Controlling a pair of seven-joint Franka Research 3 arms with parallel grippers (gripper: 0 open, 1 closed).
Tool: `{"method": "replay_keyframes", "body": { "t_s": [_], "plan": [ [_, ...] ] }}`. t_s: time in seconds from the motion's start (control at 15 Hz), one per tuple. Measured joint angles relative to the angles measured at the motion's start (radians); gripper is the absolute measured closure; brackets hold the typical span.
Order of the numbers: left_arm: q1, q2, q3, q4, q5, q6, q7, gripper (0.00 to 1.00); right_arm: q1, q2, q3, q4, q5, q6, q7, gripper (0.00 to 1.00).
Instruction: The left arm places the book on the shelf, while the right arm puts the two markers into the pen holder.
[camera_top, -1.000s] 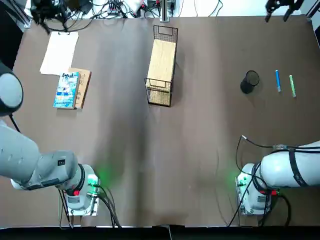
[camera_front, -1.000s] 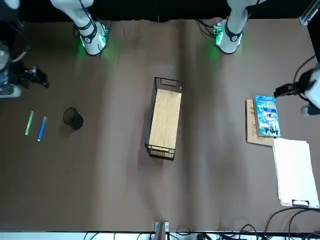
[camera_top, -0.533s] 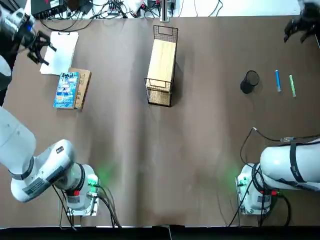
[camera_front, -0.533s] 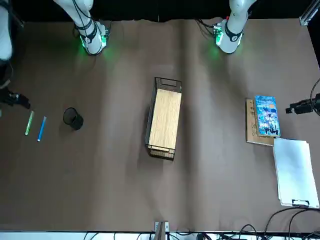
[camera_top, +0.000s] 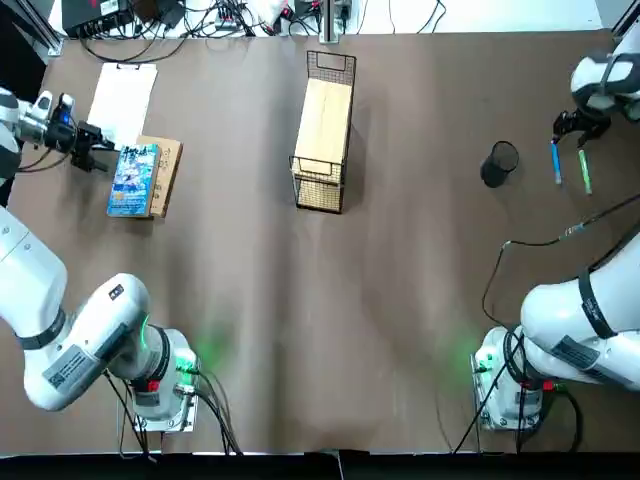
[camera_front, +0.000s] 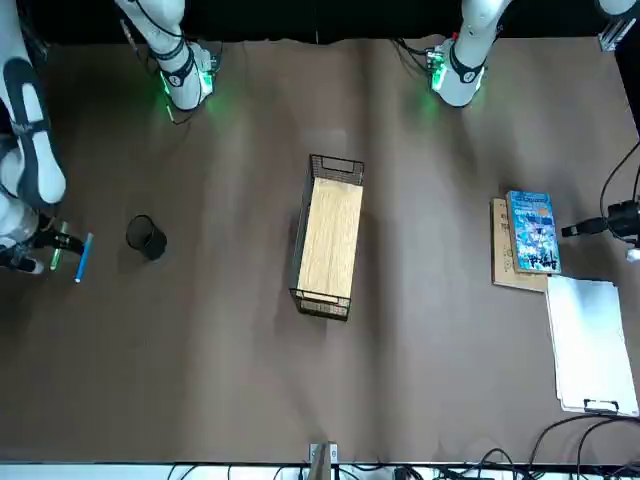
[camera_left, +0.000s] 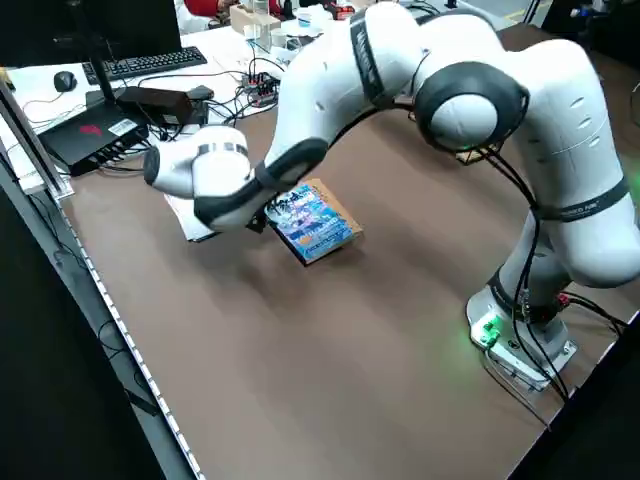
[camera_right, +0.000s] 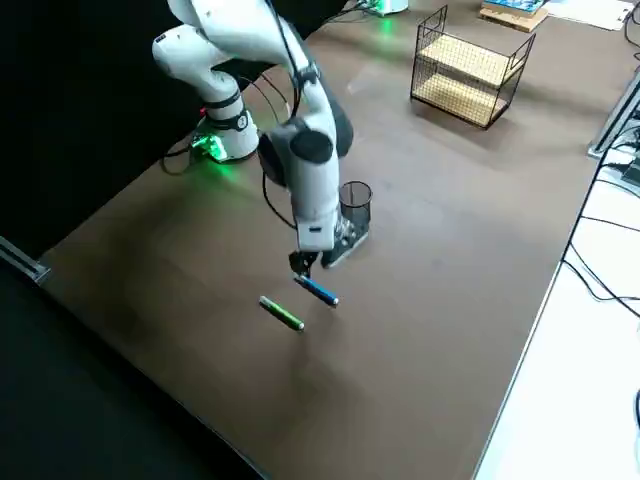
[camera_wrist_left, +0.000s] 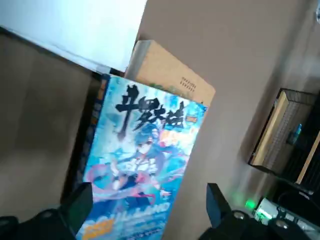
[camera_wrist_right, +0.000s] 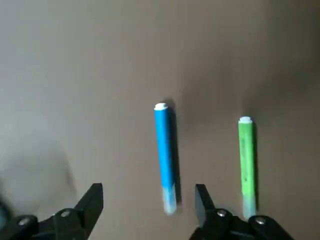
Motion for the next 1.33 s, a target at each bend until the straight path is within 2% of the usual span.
{"method": "replay_keyframes", "body": {
  "t_s": [0.27,0.47,0.67,0.73,0.87,1.13,1.33],
  "plan": [
    [0.020,0.055,0.000,0.005,-0.003,0.042,0.088,0.00,-0.005,0.090,0.001,0.006,0.000,0.096,0.000,0.27],
    [0.021,0.095,0.001,0.007,-0.031,0.074,0.124,0.00,-0.008,0.122,0.001,0.019,0.000,0.100,-0.012,0.27],
    [0.022,0.100,0.001,0.011,-0.050,0.074,0.125,0.00,-0.019,0.138,0.001,0.029,0.000,0.100,-0.068,0.30],
    [0.022,0.100,0.000,0.013,-0.069,0.074,0.125,0.07,-0.027,0.141,0.001,0.032,0.000,0.100,-0.089,0.34],
    [0.022,0.100,0.000,0.016,-0.088,0.074,0.125,0.10,-0.039,0.143,0.002,0.036,0.001,0.099,-0.112,0.37],
    [0.022,0.101,0.000,0.017,-0.088,0.075,0.143,0.48,-0.040,0.145,0.014,0.057,0.026,0.096,-0.113,0.44],
    [0.023,0.104,0.001,0.017,-0.088,0.077,0.152,0.68,-0.036,0.158,0.024,0.077,0.045,0.096,-0.113,0.47]
  ]
}}
